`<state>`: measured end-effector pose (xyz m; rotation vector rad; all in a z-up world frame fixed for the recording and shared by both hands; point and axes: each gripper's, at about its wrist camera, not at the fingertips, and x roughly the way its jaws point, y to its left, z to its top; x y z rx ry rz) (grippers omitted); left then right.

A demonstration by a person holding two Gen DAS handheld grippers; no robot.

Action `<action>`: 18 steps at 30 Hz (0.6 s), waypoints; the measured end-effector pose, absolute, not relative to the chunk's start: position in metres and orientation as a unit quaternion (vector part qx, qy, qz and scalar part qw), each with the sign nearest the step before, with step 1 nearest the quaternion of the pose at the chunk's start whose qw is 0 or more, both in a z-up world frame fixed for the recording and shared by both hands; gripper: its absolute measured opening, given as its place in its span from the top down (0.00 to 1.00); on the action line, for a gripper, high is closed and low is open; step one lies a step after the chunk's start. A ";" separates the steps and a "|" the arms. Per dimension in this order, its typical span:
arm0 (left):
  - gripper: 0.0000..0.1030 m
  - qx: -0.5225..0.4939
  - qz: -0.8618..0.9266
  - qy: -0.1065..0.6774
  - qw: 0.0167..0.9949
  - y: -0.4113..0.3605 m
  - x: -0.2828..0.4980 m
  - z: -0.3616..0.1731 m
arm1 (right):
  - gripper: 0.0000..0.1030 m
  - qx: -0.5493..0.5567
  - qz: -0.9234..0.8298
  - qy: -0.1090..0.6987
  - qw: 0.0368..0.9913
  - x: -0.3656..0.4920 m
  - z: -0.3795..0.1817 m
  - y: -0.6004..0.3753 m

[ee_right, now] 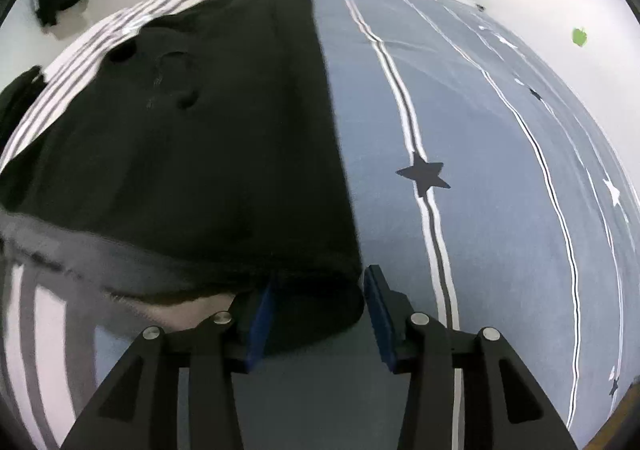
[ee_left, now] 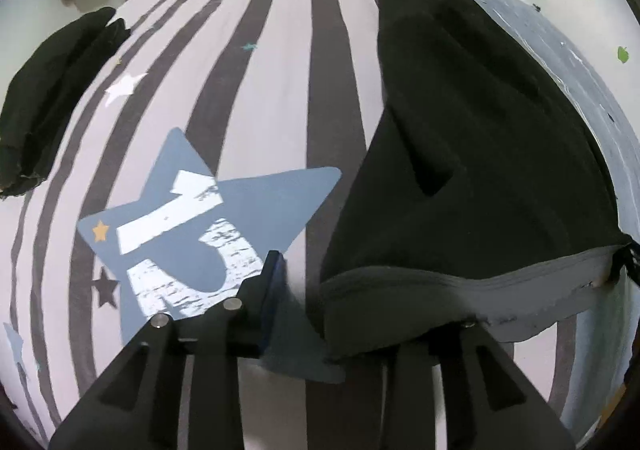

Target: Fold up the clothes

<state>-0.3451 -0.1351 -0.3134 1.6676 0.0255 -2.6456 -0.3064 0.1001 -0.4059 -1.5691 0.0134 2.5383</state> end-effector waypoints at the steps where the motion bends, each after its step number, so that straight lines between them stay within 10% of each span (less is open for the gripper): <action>1: 0.73 0.530 -0.848 0.006 0.004 -0.133 -0.346 -0.315 | 0.61 -0.527 0.846 0.012 0.085 -0.309 -0.411 0.104; 5: 0.75 0.515 -0.857 0.000 0.000 -0.126 -0.352 -0.322 | 0.57 -0.527 0.843 0.036 0.103 -0.319 -0.425 0.118; 7: 0.97 0.517 -0.856 0.004 0.003 -0.126 -0.356 -0.322 | 0.57 -0.522 0.845 0.045 0.106 -0.323 -0.427 0.120; 10: 1.00 0.510 -0.860 0.013 0.012 -0.127 -0.358 -0.308 | 0.97 -0.523 0.844 0.075 0.092 -0.327 -0.424 0.124; 18: 1.00 0.465 -0.884 0.032 -0.016 -0.124 -0.296 -0.164 | 0.97 -0.482 0.868 0.098 0.068 -0.297 -0.319 0.132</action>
